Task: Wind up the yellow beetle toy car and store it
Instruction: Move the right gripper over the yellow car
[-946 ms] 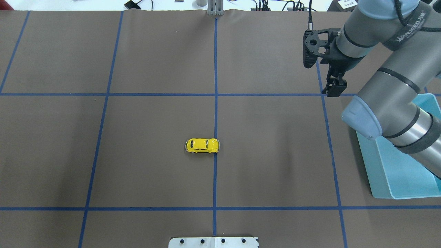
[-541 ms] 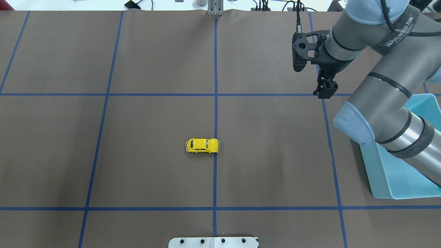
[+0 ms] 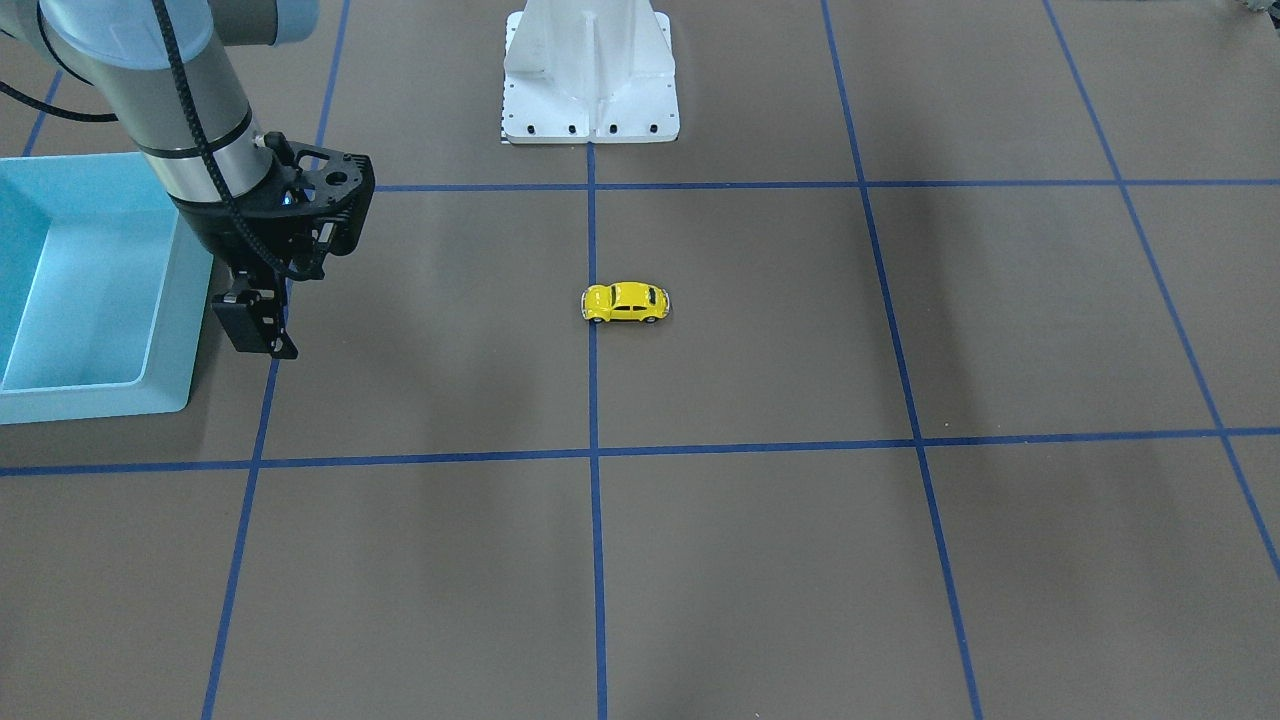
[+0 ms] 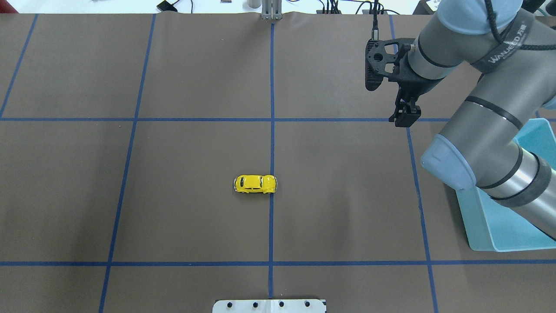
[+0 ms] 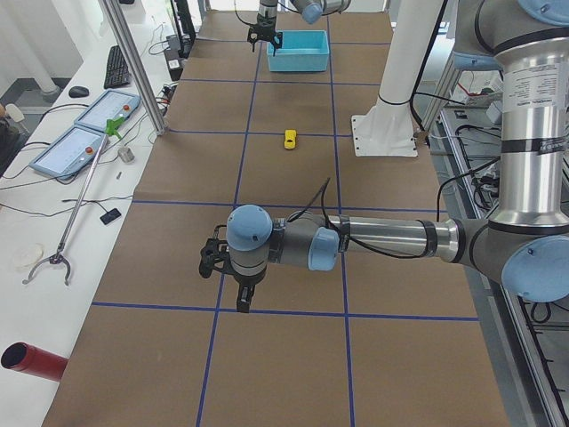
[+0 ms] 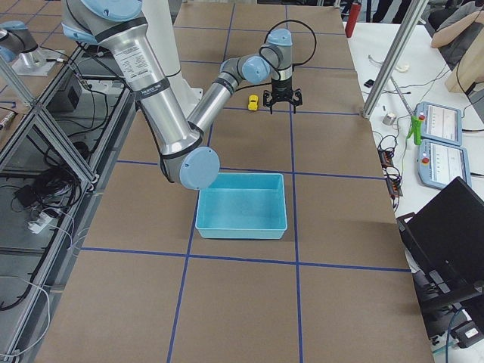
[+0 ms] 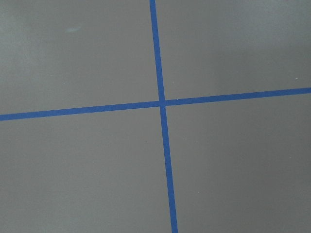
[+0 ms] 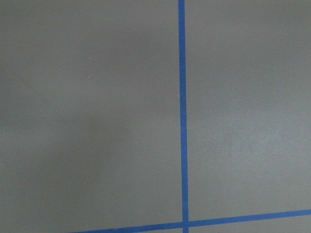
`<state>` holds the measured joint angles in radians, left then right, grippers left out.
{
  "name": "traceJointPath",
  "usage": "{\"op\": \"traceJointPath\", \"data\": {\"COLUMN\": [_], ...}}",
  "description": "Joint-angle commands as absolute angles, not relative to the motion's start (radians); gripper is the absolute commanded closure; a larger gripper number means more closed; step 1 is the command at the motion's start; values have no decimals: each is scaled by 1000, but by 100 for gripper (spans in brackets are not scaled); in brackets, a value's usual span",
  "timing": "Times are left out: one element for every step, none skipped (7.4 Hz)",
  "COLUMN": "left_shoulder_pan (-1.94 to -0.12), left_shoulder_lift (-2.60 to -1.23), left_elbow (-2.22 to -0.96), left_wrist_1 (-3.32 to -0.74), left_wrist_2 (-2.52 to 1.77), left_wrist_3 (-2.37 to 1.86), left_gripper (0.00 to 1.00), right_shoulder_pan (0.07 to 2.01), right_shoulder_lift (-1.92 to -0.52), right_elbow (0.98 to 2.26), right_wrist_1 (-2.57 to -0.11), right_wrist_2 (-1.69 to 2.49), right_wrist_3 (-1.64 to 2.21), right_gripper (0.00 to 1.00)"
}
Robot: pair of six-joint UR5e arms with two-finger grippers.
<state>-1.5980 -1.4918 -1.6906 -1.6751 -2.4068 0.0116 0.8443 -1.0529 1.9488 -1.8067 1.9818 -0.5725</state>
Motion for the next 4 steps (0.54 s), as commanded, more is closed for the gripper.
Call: {"op": "traceJointPath", "data": {"left_shoulder_pan": [-1597,-1597,-1597,-1597], "left_shoulder_lift": [-1496,-1491,-1494,-1496], "left_elbow": [-1690,-1687,-1689,-1690], "left_wrist_1": [-1675,-1672,-1671,-1672], "left_wrist_2": [-2407,-2407,-2407,-2405], "left_wrist_3": [11,11,11,11], "left_gripper": [1,1,1,1], "right_shoulder_pan": [824,801,757,732], "right_shoulder_lift": [-1064,-1074,-1083,-1068], "right_elbow": [1960,1966,1982,1970], "right_wrist_1": [-1804,-1802,-1784,-1779], "right_wrist_2": [1996,2028,1984,1973], "right_wrist_3": [-577,-604,-607,-610], "right_gripper": [0,0,0,0]}}
